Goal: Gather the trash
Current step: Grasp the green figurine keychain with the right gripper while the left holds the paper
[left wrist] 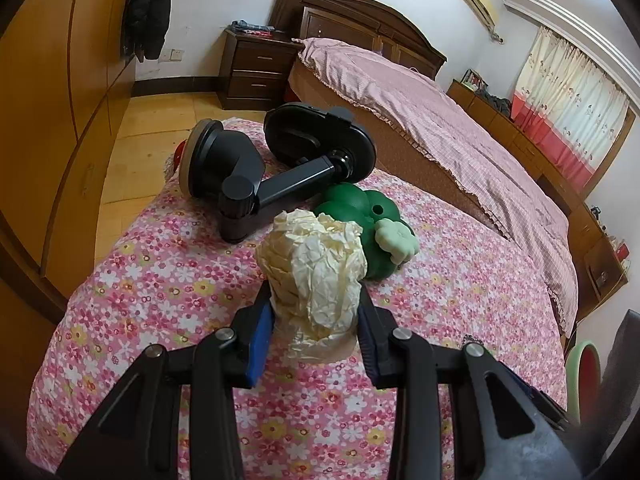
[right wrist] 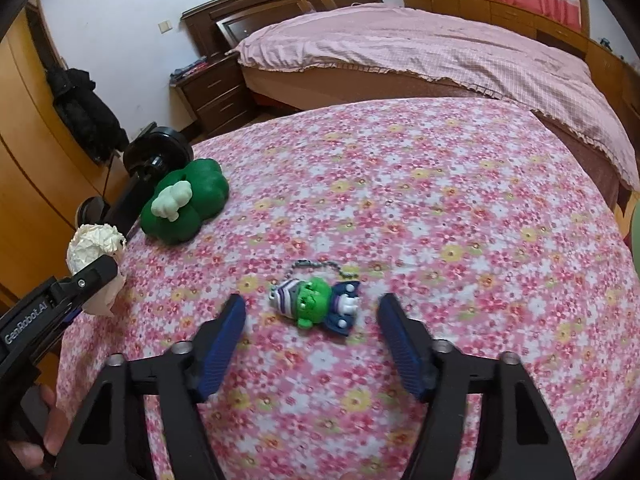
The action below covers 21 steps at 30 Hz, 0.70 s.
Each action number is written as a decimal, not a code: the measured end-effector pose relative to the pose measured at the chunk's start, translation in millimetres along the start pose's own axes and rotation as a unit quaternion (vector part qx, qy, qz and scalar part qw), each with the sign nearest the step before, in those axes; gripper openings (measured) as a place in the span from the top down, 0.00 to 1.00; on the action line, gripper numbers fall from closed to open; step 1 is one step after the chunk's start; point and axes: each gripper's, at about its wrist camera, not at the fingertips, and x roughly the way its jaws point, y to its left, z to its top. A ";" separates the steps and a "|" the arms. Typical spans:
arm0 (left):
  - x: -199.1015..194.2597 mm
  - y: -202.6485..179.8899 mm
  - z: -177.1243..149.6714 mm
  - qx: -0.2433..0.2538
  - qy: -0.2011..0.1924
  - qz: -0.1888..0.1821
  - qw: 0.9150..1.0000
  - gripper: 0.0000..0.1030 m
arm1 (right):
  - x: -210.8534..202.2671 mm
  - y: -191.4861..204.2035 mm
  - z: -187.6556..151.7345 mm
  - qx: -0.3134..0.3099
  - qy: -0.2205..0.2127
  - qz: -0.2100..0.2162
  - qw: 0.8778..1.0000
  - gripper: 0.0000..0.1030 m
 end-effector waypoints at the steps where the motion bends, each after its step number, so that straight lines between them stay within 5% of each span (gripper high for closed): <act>1: -0.3 0.3 0.0 -0.001 0.000 -0.001 1.000 0.63 | 0.4 0.8 0.2 -0.001 -0.002 -0.004 1.000 0.44; 11: -2.3 -2.0 -1.3 0.002 -0.004 -0.009 1.000 0.63 | 3.9 6.9 0.3 -0.021 -0.008 -0.031 0.999 0.56; 21: -1.1 -5.8 -2.2 0.007 -0.006 -0.015 1.000 0.63 | -26.4 -19.9 -8.3 0.007 -0.014 0.010 1.000 0.56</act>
